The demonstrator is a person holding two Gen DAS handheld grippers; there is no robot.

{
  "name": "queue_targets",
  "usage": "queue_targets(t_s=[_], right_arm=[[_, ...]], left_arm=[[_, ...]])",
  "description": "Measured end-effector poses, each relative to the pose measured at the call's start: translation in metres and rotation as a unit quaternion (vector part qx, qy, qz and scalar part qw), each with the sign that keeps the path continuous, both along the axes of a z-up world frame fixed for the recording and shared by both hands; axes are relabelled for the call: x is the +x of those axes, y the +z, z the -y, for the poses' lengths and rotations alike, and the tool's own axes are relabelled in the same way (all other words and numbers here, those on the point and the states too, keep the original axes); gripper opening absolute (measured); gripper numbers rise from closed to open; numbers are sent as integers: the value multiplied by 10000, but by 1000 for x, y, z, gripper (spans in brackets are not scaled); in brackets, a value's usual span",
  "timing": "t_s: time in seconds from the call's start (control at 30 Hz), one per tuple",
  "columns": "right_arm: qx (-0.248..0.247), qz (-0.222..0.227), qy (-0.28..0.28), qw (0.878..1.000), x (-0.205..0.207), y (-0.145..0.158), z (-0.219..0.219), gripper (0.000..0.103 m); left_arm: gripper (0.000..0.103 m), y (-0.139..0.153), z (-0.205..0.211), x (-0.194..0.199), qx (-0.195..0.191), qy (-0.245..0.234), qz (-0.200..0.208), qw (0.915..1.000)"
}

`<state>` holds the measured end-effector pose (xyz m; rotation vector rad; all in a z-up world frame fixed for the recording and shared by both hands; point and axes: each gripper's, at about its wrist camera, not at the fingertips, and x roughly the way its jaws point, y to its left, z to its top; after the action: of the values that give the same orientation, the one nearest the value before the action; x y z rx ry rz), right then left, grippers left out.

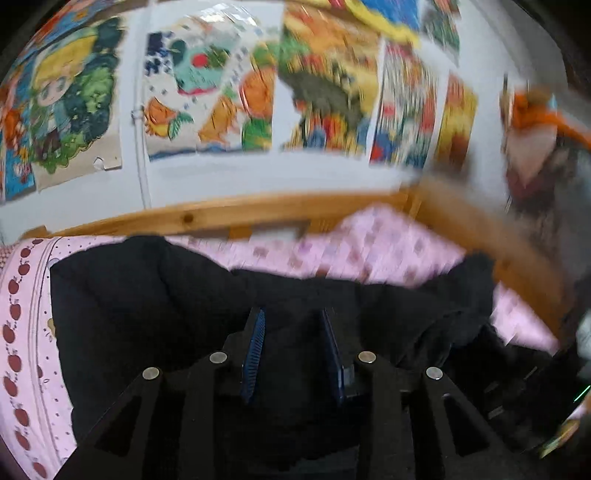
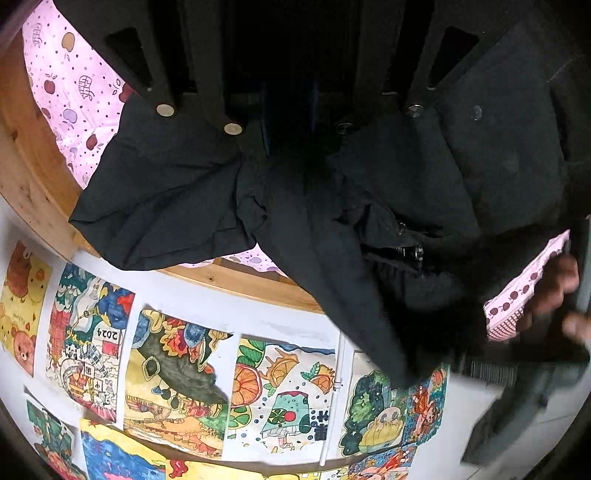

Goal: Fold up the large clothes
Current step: 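Lay the lifted hem over the collar and open both grippers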

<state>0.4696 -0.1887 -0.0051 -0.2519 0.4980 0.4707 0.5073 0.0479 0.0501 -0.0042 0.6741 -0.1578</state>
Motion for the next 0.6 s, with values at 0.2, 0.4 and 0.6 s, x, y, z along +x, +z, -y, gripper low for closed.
queue_targets(t_s=[0.2, 0.4, 0.6], right_arm=[[1204, -76, 6, 9927, -7, 34, 32, 37], [1846, -274, -246, 9821, 20, 57, 19, 43], [1210, -1071, -367, 9862, 56, 16, -21, 43]], left_arm=[[28, -41, -7, -4, 424, -59, -441, 9981], [28, -48, -8, -14, 523, -200, -465, 9973], [28, -54, -7, -14, 683, -343, -389, 9963]])
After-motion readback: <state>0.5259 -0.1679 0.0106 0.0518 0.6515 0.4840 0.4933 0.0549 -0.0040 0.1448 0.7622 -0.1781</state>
